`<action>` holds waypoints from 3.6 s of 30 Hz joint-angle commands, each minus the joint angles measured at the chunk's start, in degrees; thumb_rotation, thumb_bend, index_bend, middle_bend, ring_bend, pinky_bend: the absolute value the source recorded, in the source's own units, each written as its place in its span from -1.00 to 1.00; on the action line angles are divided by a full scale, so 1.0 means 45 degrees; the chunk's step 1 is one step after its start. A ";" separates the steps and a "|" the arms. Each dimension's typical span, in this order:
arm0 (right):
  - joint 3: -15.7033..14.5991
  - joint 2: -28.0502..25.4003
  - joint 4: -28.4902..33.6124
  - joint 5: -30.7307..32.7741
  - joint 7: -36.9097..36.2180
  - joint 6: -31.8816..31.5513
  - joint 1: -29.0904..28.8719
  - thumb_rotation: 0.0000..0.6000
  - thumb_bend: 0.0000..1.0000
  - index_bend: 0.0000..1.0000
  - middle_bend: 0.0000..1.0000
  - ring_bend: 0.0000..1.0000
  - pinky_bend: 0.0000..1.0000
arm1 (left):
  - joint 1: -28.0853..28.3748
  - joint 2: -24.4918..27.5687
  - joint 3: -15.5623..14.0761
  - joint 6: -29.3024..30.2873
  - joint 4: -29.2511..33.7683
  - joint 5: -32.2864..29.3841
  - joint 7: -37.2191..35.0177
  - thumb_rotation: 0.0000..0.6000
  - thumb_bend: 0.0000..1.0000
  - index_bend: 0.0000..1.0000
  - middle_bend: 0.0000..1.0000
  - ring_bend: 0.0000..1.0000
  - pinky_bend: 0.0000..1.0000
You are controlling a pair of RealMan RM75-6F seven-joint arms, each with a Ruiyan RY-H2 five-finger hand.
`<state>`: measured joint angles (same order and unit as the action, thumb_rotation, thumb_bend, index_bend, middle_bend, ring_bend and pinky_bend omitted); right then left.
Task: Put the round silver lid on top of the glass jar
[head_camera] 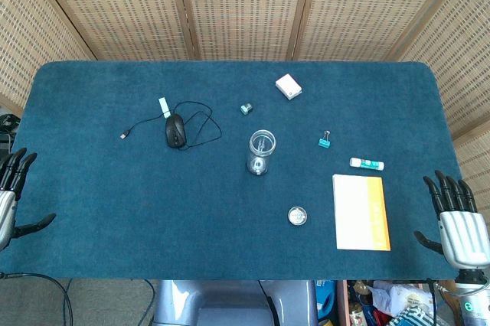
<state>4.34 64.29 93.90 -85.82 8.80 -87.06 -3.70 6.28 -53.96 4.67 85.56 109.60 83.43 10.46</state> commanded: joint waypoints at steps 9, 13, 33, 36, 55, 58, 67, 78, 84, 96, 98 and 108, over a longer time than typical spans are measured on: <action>-0.0281 0.0140 0.0032 -0.0495 -0.0157 0.0467 -0.0257 1.00 -1.00 -1.00 -1.00 -1.00 -1.00 | -0.0005 -0.0039 -0.0008 0.0076 -0.0002 0.0093 0.0039 1.00 -1.00 -1.00 -1.00 -1.00 -1.00; -0.0677 0.0182 0.0262 -0.1440 -0.0964 0.2088 -0.1284 1.00 -0.96 -0.81 -1.00 -1.00 -1.00 | 0.0066 -0.0084 0.0019 0.0010 -0.0028 0.0100 0.0082 1.00 -1.00 -1.00 -1.00 -1.00 -1.00; 0.1094 0.2963 0.1283 0.2147 0.2368 0.6513 -0.4777 1.00 -0.13 -0.09 -1.00 -1.00 -1.00 | 0.0169 -0.0227 -0.0002 -0.0184 -0.0064 -0.0032 0.0291 1.00 -1.00 -1.00 -1.00 -1.00 -1.00; 0.1207 0.3372 0.1272 0.2984 0.3254 0.6766 -0.5110 1.00 -0.13 -0.08 -1.00 -1.00 -1.00 | 0.0194 -0.0197 0.0019 -0.0257 -0.0096 -0.0126 0.0170 1.00 -1.00 -1.00 -1.00 -1.00 -1.00; 0.0807 0.5400 0.0456 0.5778 0.5575 0.6895 -0.6198 1.00 0.05 -0.01 -1.00 -1.00 -1.00 | 0.0316 -0.0090 0.0094 -0.0470 -0.0248 -0.0325 -0.0267 1.00 -1.00 -1.00 -1.00 -1.00 -1.00; 0.0683 0.5580 0.0198 0.5872 0.5586 0.6870 -0.6248 1.00 0.05 0.03 -1.00 -1.00 -1.00 | 0.0316 -0.0085 0.0092 -0.0464 -0.0249 -0.0320 -0.0301 1.00 -1.00 -1.00 -1.00 -1.00 -1.00; 0.0504 0.5774 -0.0281 0.5940 0.5289 0.6811 -0.6350 1.00 0.05 0.03 -1.00 -1.00 -1.00 | 0.0383 -0.0108 0.0100 -0.0561 -0.0267 -0.0394 -0.0253 1.00 -1.00 -1.00 -1.00 -1.00 -1.00; 0.0442 0.5745 -0.0540 0.5903 0.4804 0.6785 -0.6407 1.00 0.19 0.19 -1.00 -1.00 -1.00 | 0.0423 -0.0087 0.0085 -0.0664 -0.0280 -0.0454 -0.0379 1.00 -1.00 -1.00 -1.00 -1.00 -1.00; 0.0378 0.5697 -0.0567 0.5884 0.4656 0.6764 -0.6445 1.00 0.20 0.26 -1.00 -1.00 -1.00 | 0.0458 -0.0076 0.0084 -0.0732 -0.0310 -0.0499 -0.0415 1.00 -1.00 -1.00 -1.00 -1.00 -1.00; 0.0036 0.4661 0.0423 0.4878 0.4211 0.6176 -0.6166 1.00 0.20 0.28 -1.00 -1.00 -1.00 | 0.0503 -0.0060 0.0081 -0.0822 -0.0346 -0.0566 -0.0509 1.00 -1.00 -1.00 -1.00 -1.00 -1.00; -0.0142 0.4007 0.0887 0.4251 0.3942 0.5831 -0.5947 1.00 0.20 0.28 -1.00 -1.00 -1.00 | 0.0501 -0.0036 0.0076 -0.0821 -0.0347 -0.0548 -0.0581 1.00 -1.00 -1.00 -1.00 -1.00 -1.00; 0.0144 0.0604 0.3031 0.2079 0.1591 0.4226 -0.5140 1.00 0.20 0.28 -1.00 -1.00 -1.00 | 0.0479 0.0000 0.0013 -0.0776 -0.0259 -0.0427 -0.0618 1.00 -1.00 -1.00 -1.00 -1.00 -1.00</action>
<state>3.86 70.09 105.01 -74.28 18.64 -66.00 -27.74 8.44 -53.96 4.73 82.08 108.43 81.51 7.68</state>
